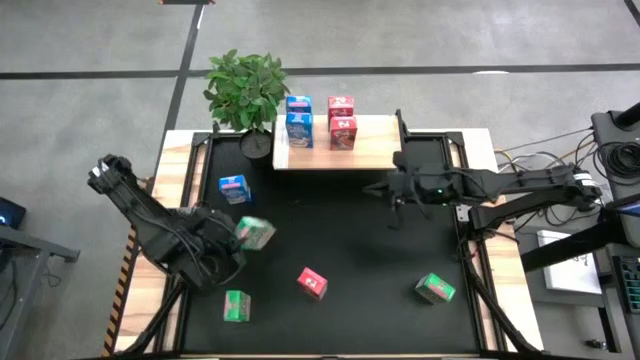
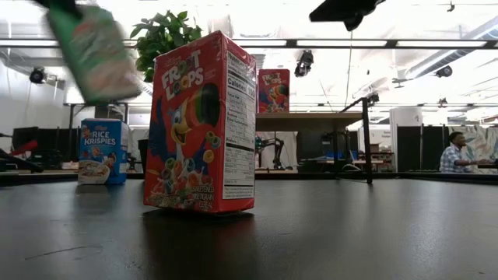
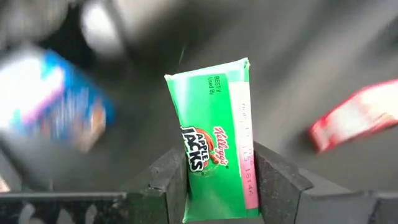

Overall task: Stack cereal on shelf
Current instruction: Put the top green cereal box on the shelf

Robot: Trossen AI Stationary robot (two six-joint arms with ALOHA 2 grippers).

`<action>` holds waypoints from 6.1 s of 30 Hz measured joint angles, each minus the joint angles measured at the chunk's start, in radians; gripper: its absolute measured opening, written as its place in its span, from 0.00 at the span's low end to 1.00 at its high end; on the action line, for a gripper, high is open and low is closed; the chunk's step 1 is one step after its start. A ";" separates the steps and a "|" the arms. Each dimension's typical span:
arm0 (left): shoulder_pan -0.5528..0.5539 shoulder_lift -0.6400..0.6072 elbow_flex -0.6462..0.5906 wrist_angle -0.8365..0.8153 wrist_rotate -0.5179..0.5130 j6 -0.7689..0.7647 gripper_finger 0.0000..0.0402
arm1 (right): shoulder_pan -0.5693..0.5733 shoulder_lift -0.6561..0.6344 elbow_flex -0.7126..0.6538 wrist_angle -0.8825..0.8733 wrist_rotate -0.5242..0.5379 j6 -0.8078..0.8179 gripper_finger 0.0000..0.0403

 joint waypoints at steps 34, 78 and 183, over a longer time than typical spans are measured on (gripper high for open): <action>0.333 -0.001 -0.211 1.091 0.014 1.371 0.34 | 0.103 -0.028 -0.182 0.256 -0.048 0.011 0.02; 0.331 0.046 -0.240 1.083 0.012 1.482 0.34 | 0.103 0.635 0.567 -0.187 -0.074 -0.112 0.71; 0.367 -0.686 -0.646 1.392 -0.068 1.827 0.58 | -0.324 -0.030 -0.216 0.210 0.047 0.140 0.08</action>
